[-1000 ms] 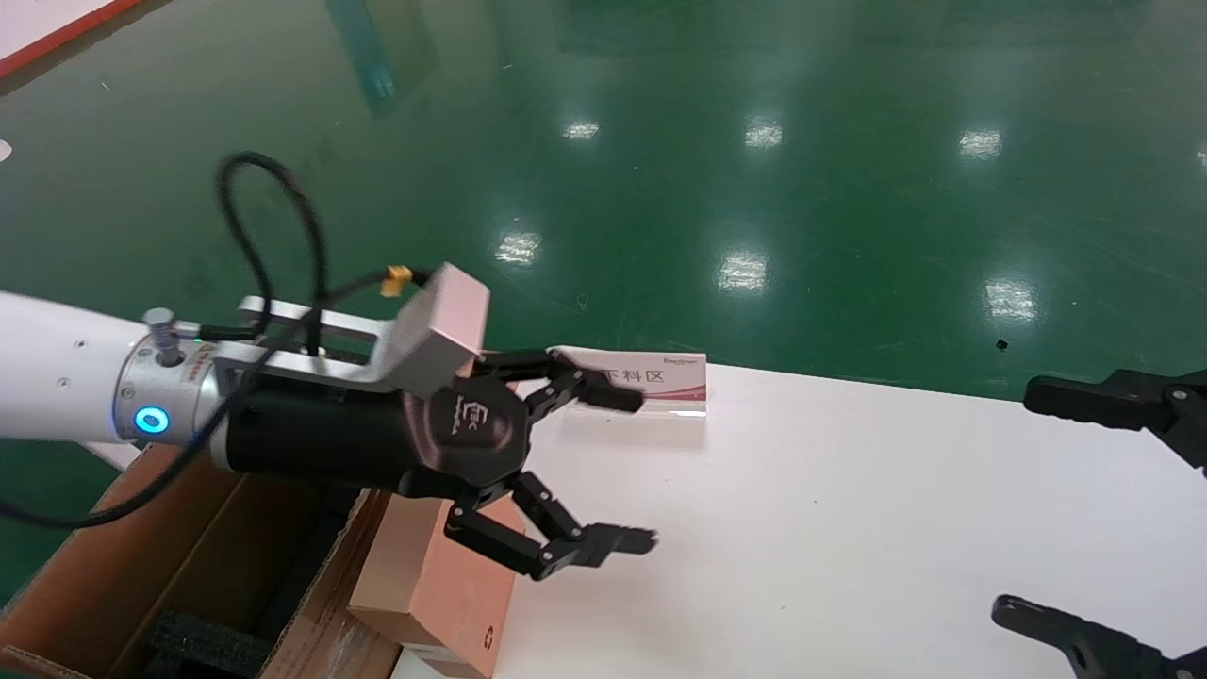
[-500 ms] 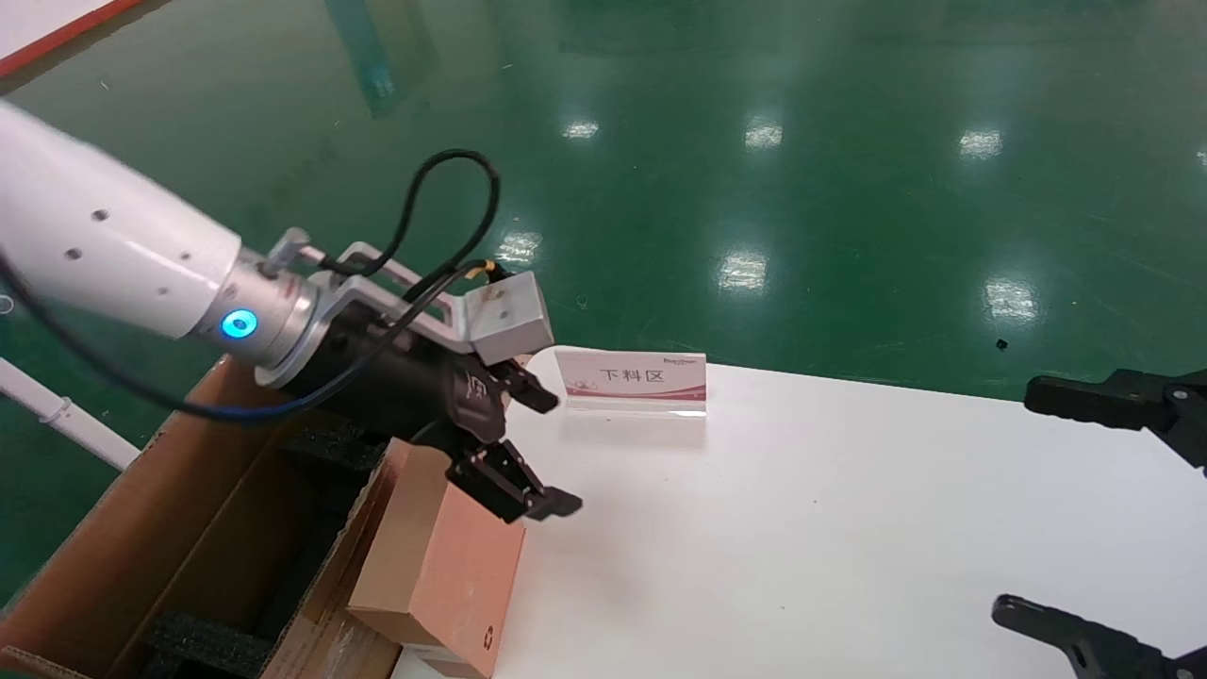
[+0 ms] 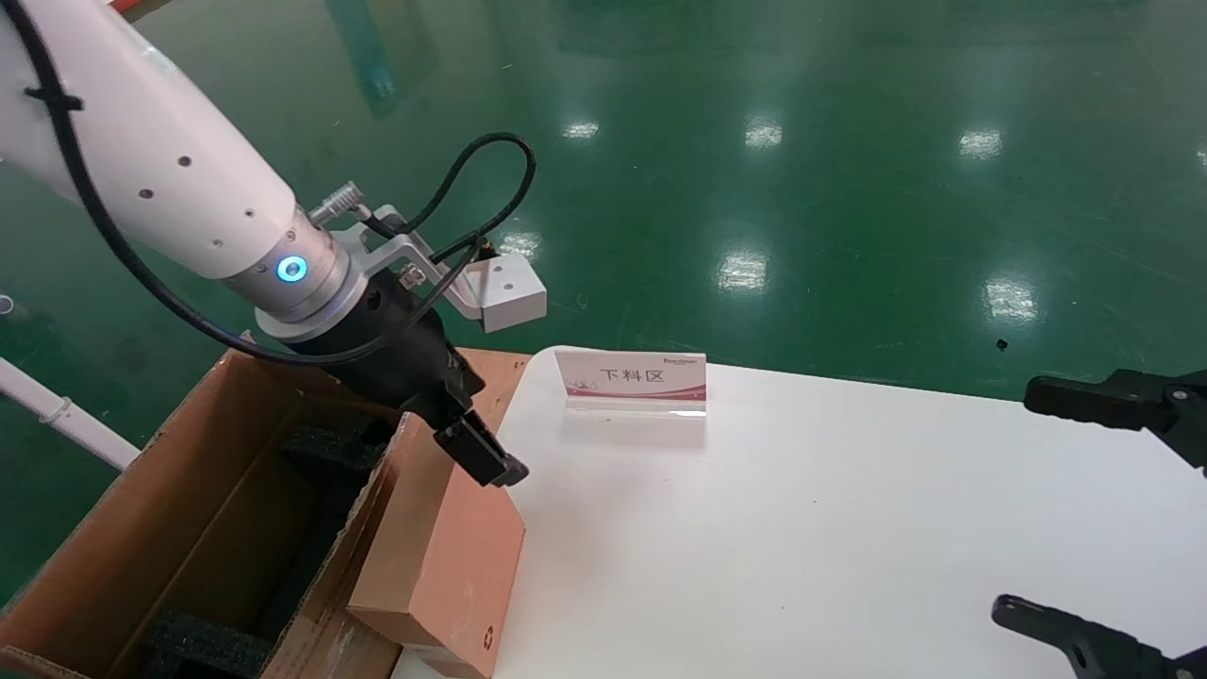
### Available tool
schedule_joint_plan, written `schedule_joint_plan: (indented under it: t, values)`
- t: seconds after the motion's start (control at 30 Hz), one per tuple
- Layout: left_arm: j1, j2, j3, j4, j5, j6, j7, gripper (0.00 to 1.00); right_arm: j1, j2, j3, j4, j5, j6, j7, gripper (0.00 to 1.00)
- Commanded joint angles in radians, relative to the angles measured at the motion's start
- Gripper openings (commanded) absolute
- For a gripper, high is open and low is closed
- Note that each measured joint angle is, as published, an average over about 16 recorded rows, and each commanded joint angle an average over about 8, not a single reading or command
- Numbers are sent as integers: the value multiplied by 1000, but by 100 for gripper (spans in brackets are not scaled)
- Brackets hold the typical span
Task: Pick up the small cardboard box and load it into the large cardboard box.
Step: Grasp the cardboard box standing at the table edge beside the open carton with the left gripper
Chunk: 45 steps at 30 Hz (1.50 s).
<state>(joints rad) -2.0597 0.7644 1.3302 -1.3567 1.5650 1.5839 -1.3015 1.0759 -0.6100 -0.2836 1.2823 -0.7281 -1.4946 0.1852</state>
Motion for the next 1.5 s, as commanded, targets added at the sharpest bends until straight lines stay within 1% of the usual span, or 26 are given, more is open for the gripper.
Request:
schedule_joint_plan:
  t: [0.03, 0.27, 0.4, 0.53, 0.77, 0.93, 1.2, 1.5]
  values:
    - [-39, 14, 60, -1, -2, -1, -45, 100, 0, 0, 0, 0, 0, 0, 0, 100]
    - [-132, 38, 221, 0, -26, -12, -119, 100, 0, 0, -1, 0, 0, 0, 0, 100]
    - [-157, 51, 284, 0, -30, -22, -150, 100, 0, 0, -1, 0, 1, 0, 0, 100]
    - [-172, 59, 328, -1, -40, -29, -189, 100, 0, 1, -1, 0, 1, 1, -1, 100]
    - [-197, 56, 388, -1, -66, -34, -249, 100, 0, 1, -2, 0, 1, 1, -1, 100]
    - [-209, 46, 421, -2, -92, -40, -273, 100, 0, 1, -2, 0, 1, 1, -1, 100]
    - [-210, 18, 451, -2, -139, -59, -281, 100, 1, 1, -3, 0, 2, 1, -1, 100]
    - [-191, -7, 478, -2, -158, -79, -280, 100, 1, 1, -3, 0, 2, 1, -2, 100]
